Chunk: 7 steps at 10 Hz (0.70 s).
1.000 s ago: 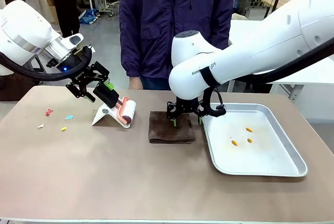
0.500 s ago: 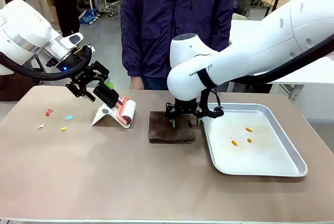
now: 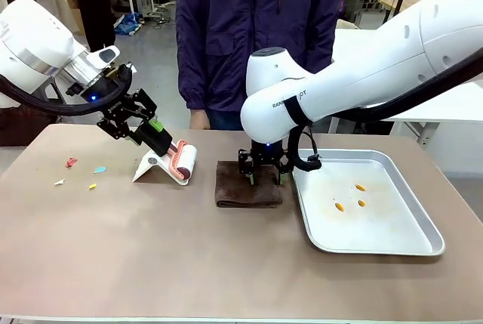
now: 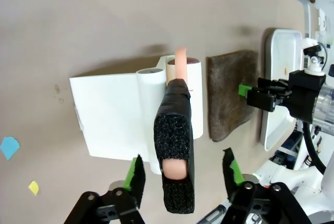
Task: Clean the surface of the table.
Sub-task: Hold the Lint Roller with your left hand and the towel with your right hand.
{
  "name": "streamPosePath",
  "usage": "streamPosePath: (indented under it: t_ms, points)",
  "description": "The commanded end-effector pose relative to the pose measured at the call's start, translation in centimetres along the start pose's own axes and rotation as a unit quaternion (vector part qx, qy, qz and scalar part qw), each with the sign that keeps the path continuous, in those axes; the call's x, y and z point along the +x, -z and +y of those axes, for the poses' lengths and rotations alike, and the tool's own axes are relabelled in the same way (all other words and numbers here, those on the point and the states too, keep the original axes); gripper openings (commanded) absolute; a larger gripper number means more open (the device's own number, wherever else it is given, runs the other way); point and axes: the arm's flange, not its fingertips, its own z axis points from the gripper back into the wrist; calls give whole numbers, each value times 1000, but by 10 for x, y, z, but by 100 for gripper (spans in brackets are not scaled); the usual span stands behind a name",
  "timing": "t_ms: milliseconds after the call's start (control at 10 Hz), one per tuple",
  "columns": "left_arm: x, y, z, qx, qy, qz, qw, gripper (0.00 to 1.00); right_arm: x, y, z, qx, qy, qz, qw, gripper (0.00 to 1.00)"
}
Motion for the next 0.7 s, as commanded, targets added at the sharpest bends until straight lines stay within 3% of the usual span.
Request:
streamPosePath:
  t_ms: [0,100,600]
  points:
    - [-6,1,0,8,6,-24,1000,35,4,5,0,11,6,5,1000,37]
    - [-6,1,-1,8,8,-27,1000,0,3,5,0,14,4,7,1000,0]
    - [-6,-1,-1,6,14,-31,999,0,3,6,0,17,0,12,1000,0]
